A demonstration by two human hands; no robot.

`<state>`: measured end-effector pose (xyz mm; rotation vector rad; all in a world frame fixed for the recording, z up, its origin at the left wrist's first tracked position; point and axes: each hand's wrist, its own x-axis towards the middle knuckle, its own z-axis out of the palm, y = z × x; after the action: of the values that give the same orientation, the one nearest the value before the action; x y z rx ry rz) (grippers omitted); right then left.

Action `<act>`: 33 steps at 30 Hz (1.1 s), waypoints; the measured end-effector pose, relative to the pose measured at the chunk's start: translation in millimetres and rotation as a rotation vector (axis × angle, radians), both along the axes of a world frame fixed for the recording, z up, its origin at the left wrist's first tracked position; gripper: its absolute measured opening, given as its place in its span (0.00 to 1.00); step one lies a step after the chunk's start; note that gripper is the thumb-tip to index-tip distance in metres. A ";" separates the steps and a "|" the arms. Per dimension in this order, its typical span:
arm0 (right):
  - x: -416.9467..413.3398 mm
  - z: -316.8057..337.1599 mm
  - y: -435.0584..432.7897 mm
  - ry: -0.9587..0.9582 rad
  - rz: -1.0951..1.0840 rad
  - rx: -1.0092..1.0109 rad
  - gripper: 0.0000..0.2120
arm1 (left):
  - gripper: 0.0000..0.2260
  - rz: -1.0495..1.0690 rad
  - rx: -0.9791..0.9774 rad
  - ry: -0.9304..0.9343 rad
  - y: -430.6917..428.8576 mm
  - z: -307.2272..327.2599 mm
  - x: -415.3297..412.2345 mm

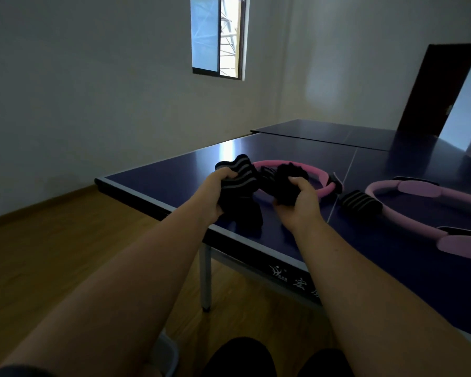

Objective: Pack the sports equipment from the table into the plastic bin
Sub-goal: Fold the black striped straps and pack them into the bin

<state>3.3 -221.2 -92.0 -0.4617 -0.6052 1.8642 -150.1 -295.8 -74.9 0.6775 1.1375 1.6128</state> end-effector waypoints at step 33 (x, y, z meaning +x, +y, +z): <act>-355.4 -438.2 -241.0 -1.121 0.991 -0.092 0.17 | 0.22 0.732 -0.619 -0.581 -341.8 -471.0 -288.0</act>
<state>-352.1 -462.2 -530.2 -1.5047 -1.7205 2.4341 -438.1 -637.5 -545.9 -0.6494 1.3968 1.7134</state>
